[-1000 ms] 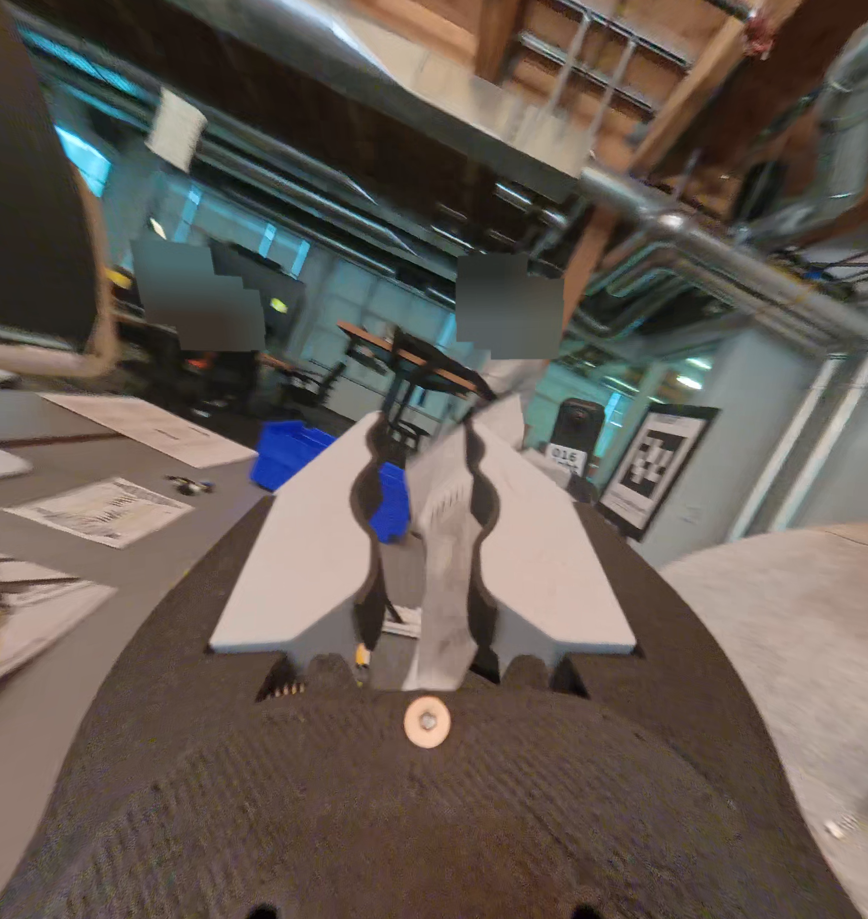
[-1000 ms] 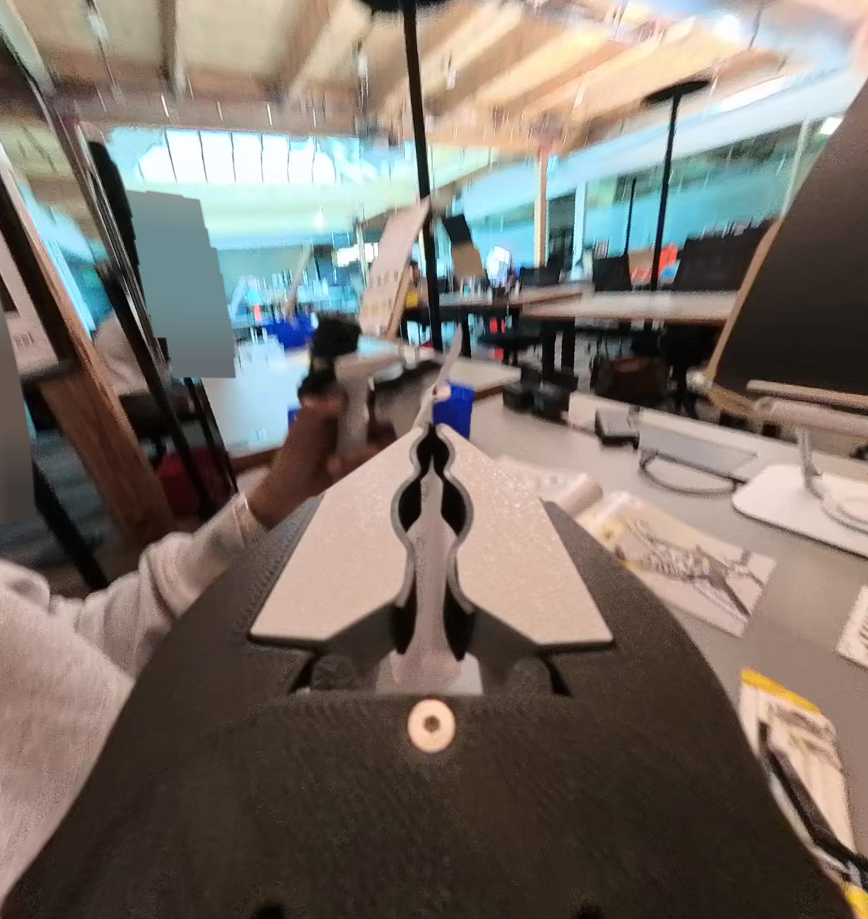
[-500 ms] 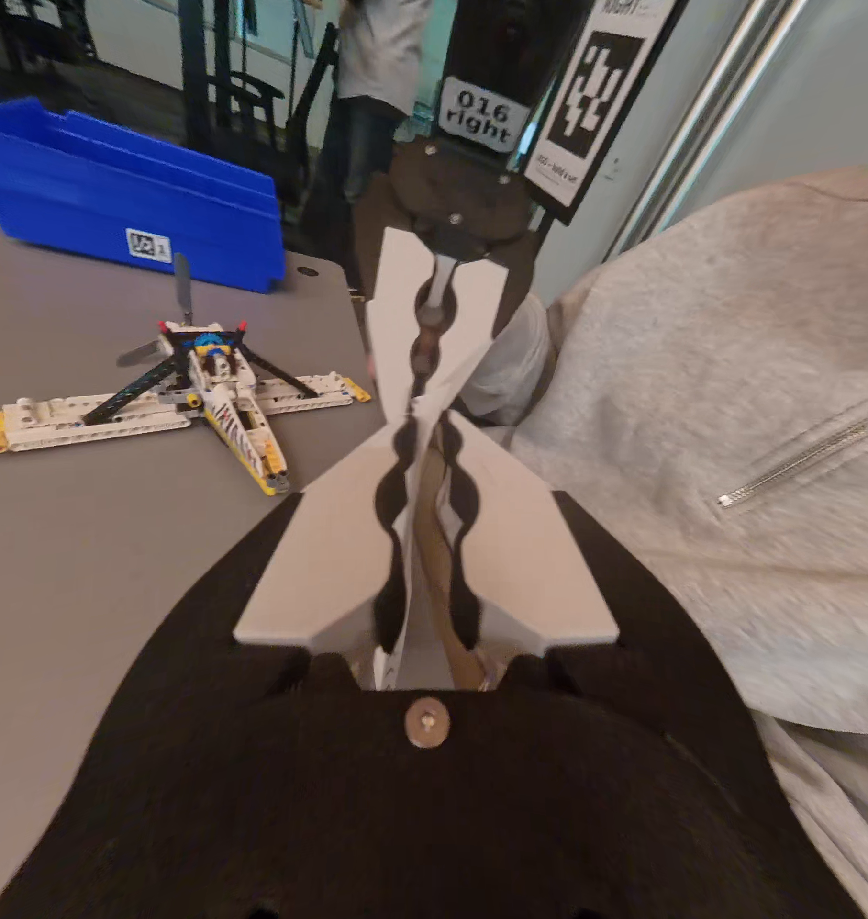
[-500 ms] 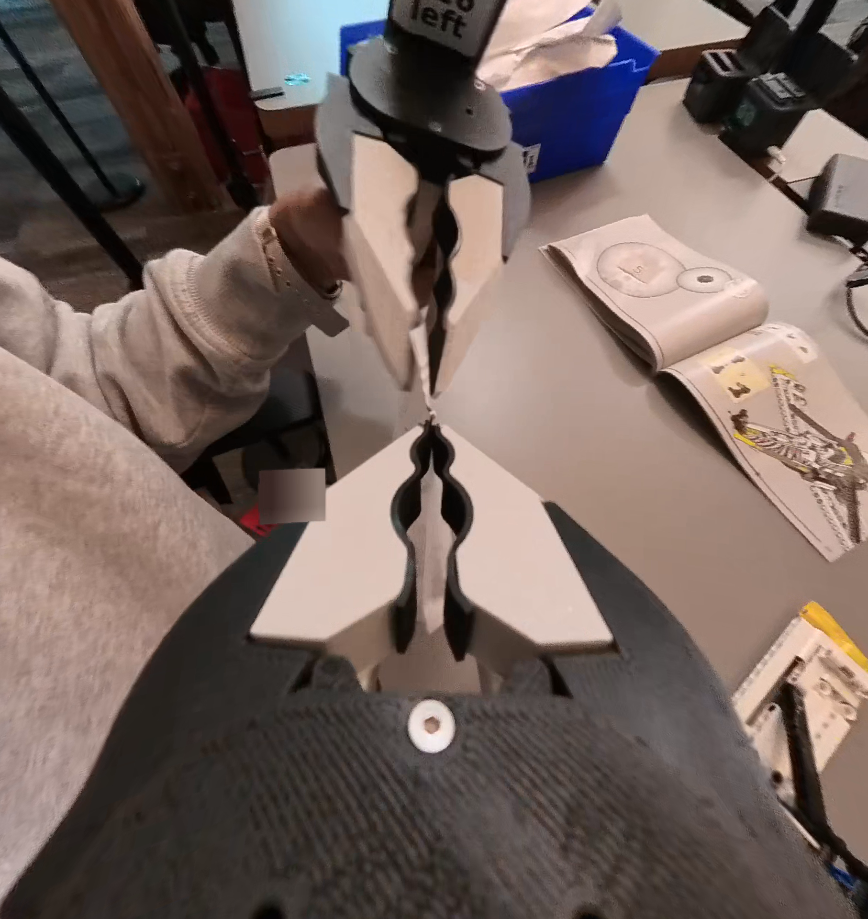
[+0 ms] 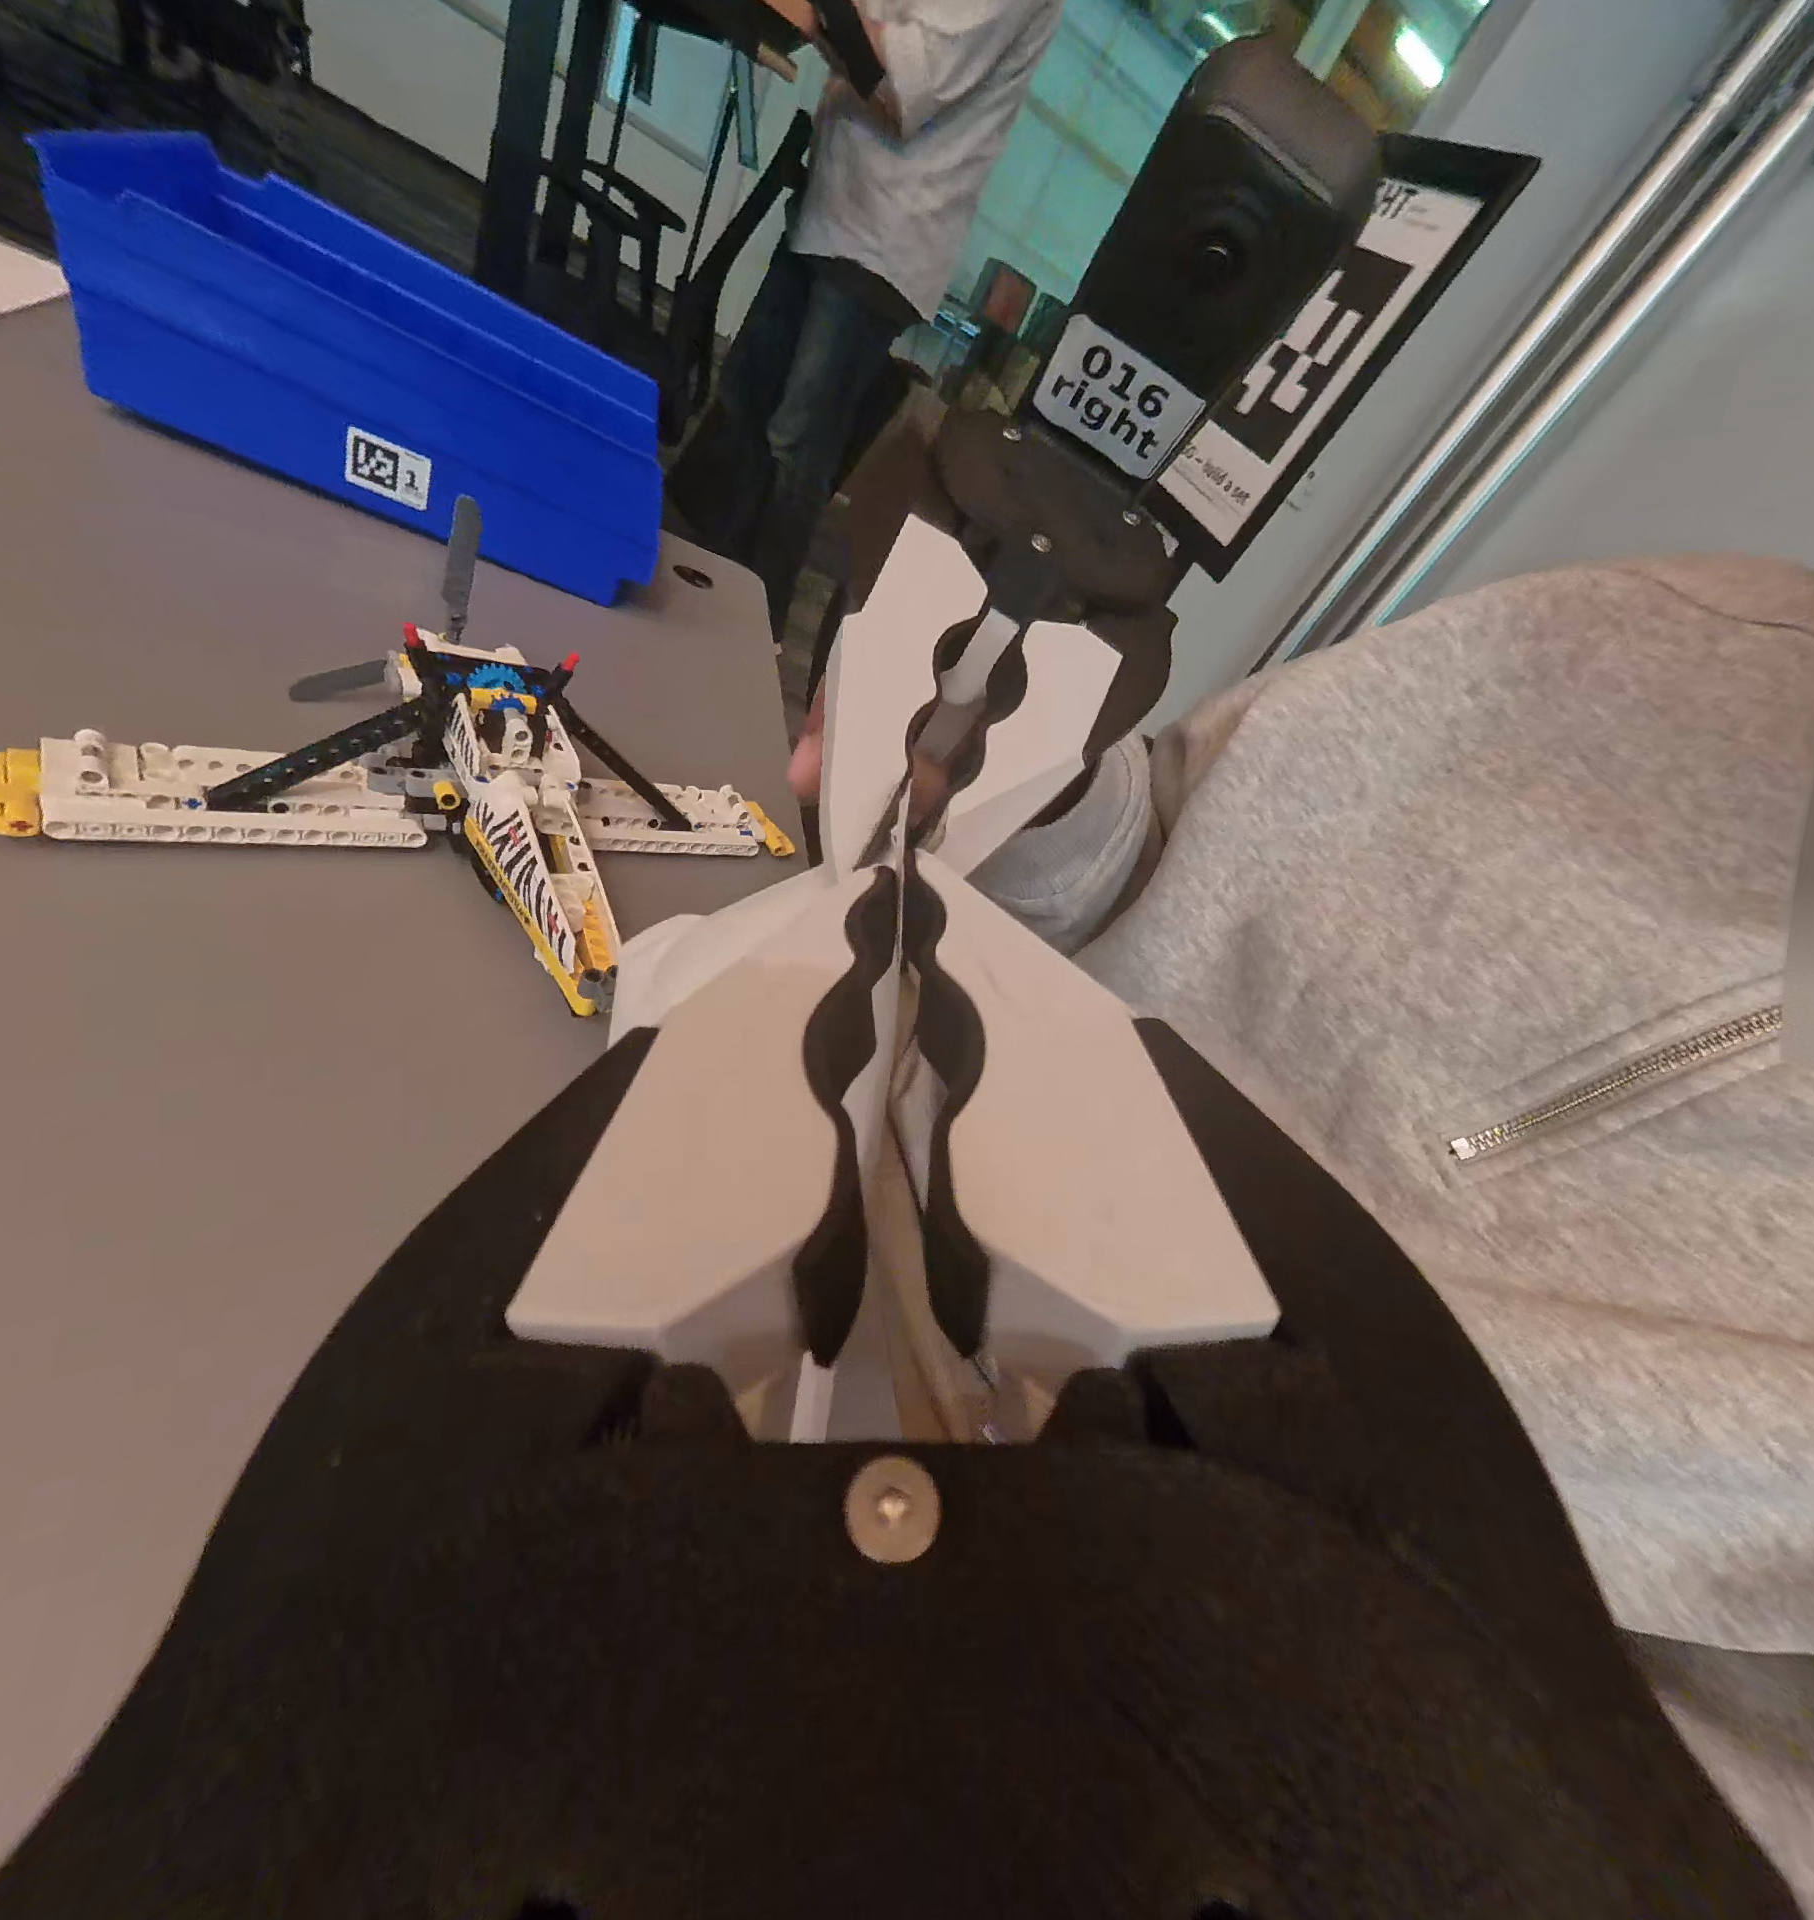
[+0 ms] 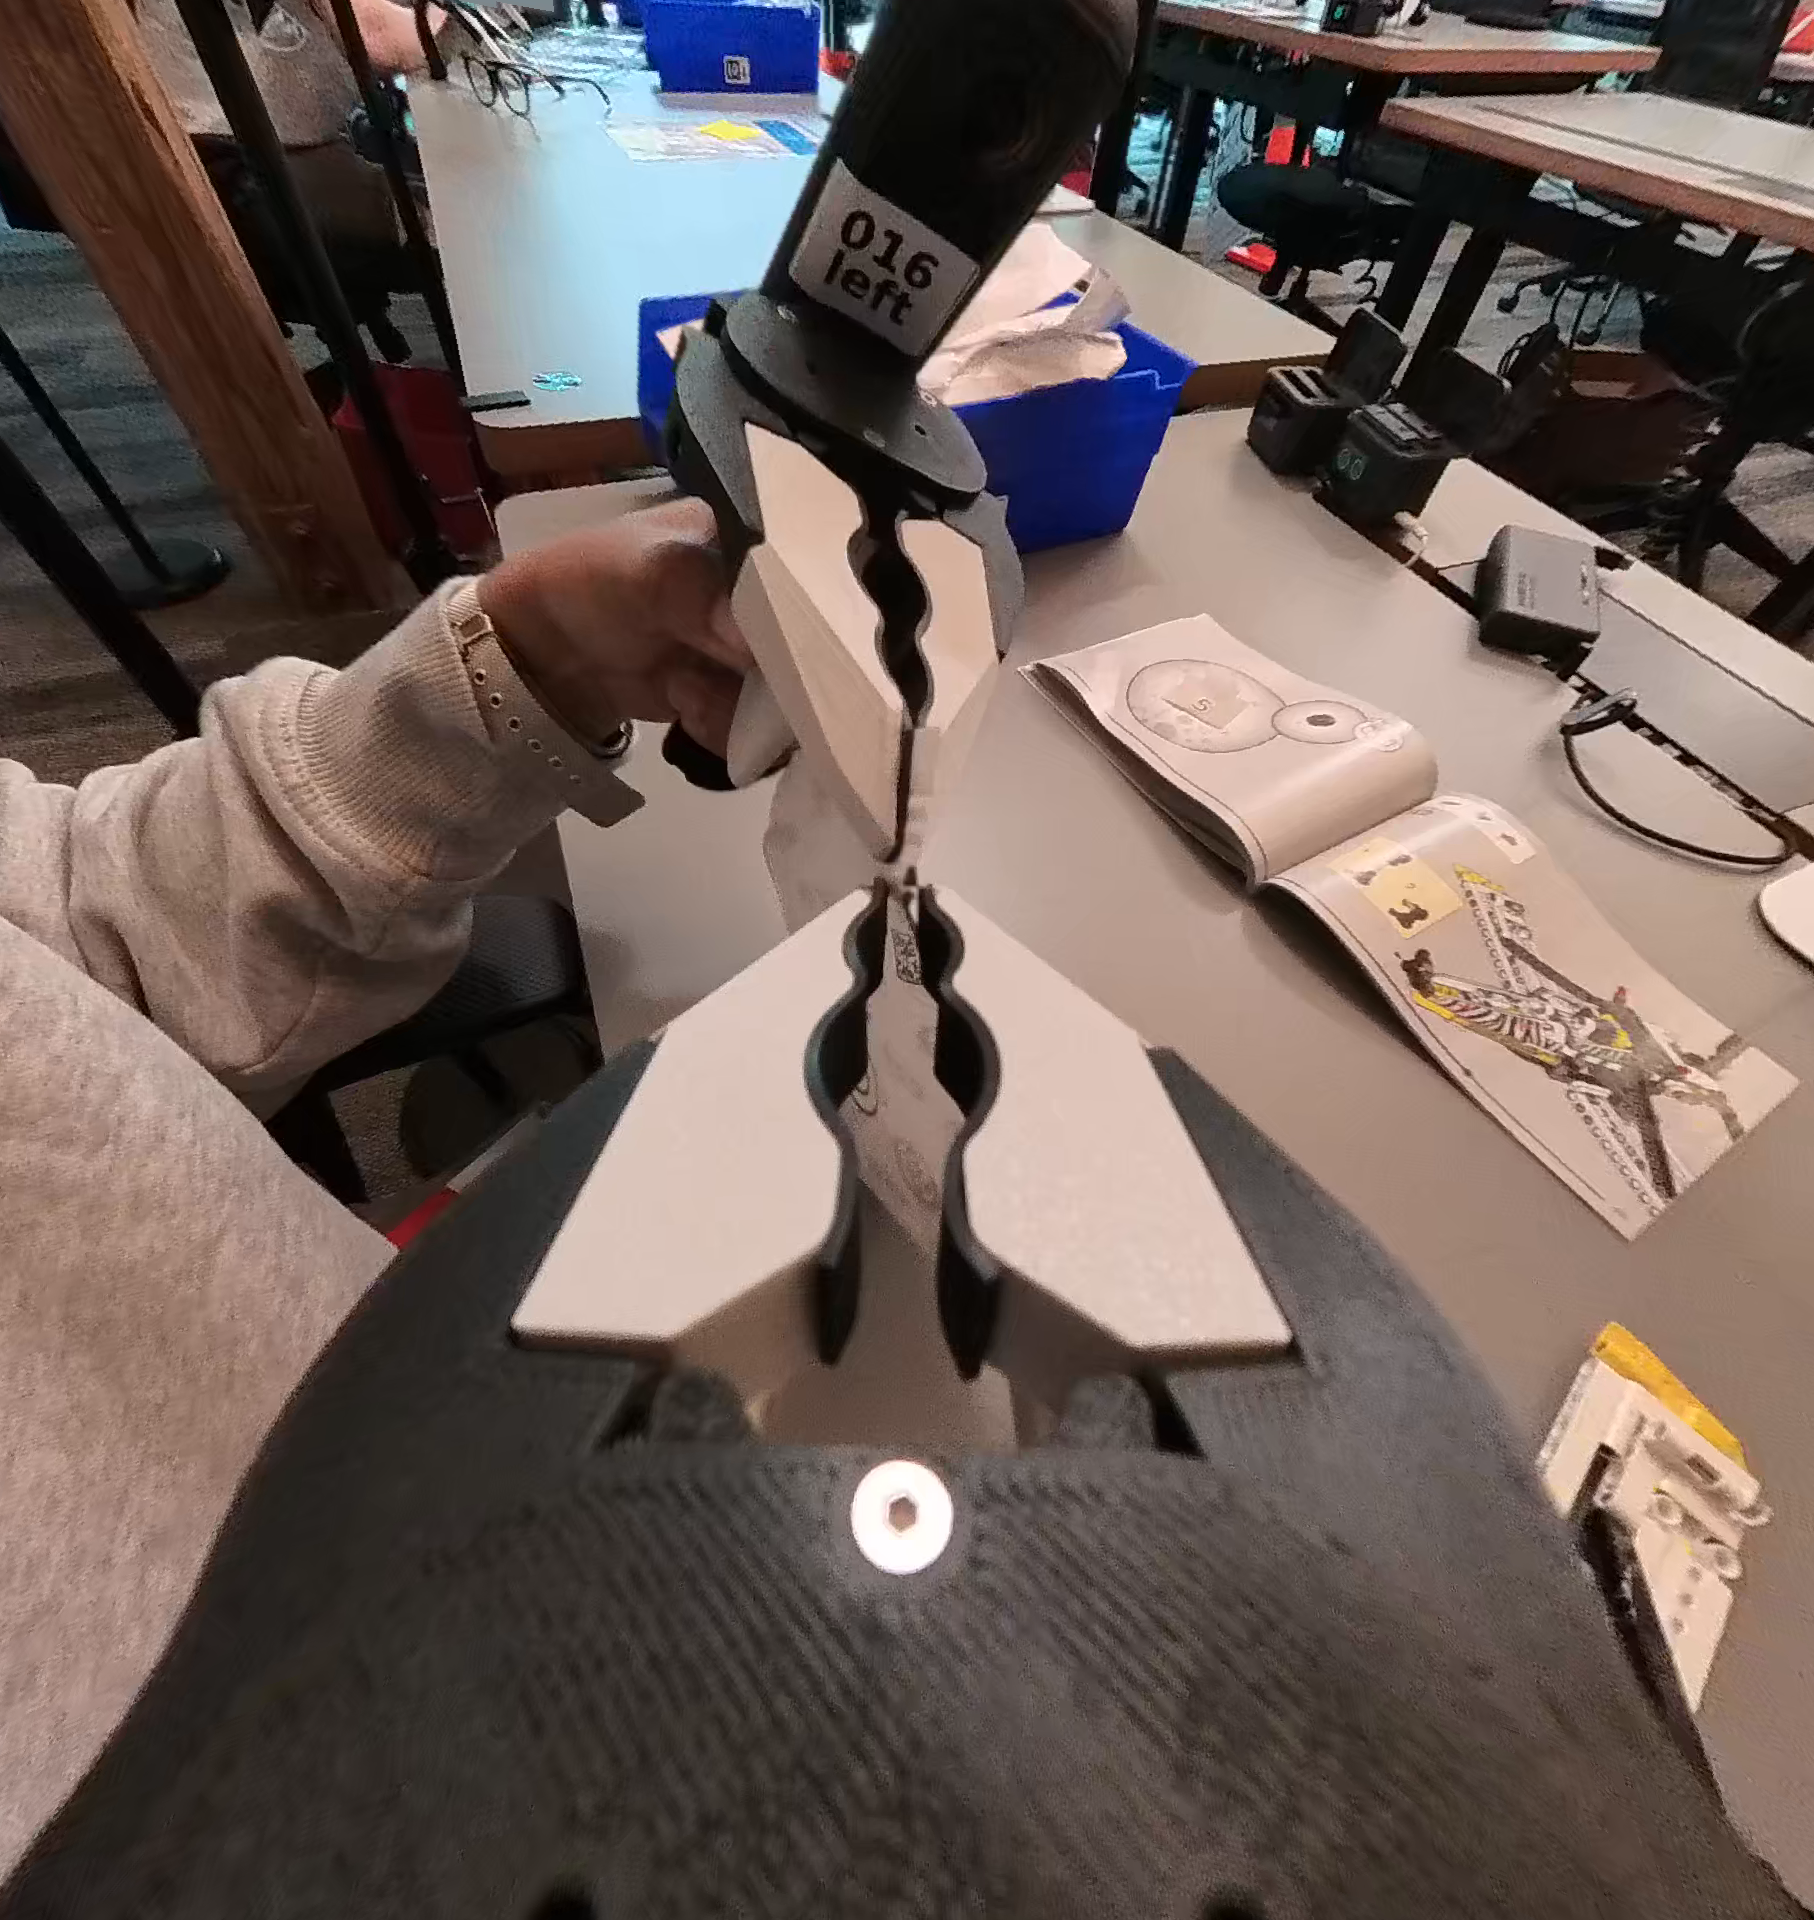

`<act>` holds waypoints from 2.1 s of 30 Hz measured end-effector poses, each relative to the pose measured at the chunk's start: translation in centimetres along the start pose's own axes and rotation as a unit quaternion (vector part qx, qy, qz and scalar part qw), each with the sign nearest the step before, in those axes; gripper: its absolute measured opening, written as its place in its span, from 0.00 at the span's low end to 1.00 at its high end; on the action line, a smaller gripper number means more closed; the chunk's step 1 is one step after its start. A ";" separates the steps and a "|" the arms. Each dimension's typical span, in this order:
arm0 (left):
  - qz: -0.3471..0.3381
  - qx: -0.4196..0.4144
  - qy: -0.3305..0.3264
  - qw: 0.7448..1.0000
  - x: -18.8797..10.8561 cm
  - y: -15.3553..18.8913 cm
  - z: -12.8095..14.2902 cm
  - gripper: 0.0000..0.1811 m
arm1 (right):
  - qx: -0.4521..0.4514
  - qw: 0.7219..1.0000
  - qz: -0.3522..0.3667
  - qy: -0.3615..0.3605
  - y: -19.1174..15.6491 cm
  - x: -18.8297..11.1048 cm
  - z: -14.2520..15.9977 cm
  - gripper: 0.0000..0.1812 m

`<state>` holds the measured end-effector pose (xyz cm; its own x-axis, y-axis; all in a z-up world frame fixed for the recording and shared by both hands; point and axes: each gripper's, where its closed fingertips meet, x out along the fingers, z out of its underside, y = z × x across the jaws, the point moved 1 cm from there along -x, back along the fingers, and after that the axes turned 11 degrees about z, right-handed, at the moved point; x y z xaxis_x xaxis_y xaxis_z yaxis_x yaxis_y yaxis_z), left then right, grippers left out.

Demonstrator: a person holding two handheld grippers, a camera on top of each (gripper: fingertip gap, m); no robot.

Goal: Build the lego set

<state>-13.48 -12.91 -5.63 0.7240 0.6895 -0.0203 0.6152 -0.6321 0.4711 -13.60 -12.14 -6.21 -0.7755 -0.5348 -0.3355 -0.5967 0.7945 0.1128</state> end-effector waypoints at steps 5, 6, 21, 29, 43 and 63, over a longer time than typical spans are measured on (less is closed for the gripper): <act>-0.015 0.003 -0.006 1.000 0.1 0.1 -0.2 0.00 | -0.007 1.000 0.007 -0.001 -0.1 -0.2 -0.1 0.00; -0.020 0.012 -0.014 1.000 0.1 0.2 0.0 0.00 | -0.008 1.000 0.006 -0.007 -0.2 -0.2 0.0 0.00; -0.029 -0.038 0.024 0.999 0.7 0.1 -1.5 0.00 | -0.059 0.996 0.069 -0.002 0.3 -0.6 -0.7 0.00; -0.021 -0.078 0.065 0.995 1.1 -0.7 -2.2 0.00 | -0.055 0.994 0.094 0.013 1.1 -1.1 -0.7 0.00; -0.072 -0.077 0.102 0.989 -1.1 -2.3 -2.6 0.00 | -0.065 0.993 0.102 0.011 0.7 -1.0 -0.3 0.00; -0.020 -0.054 0.039 0.998 0.4 -0.3 -1.5 0.00 | 0.011 0.998 0.051 0.040 1.1 -2.2 -0.7 0.00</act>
<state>-13.84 -11.98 -4.47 0.6698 0.7421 0.0263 0.6031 -0.5643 0.5637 -12.72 -10.31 -4.69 -0.8461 -0.4722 -0.2474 -0.5104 0.8514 0.1207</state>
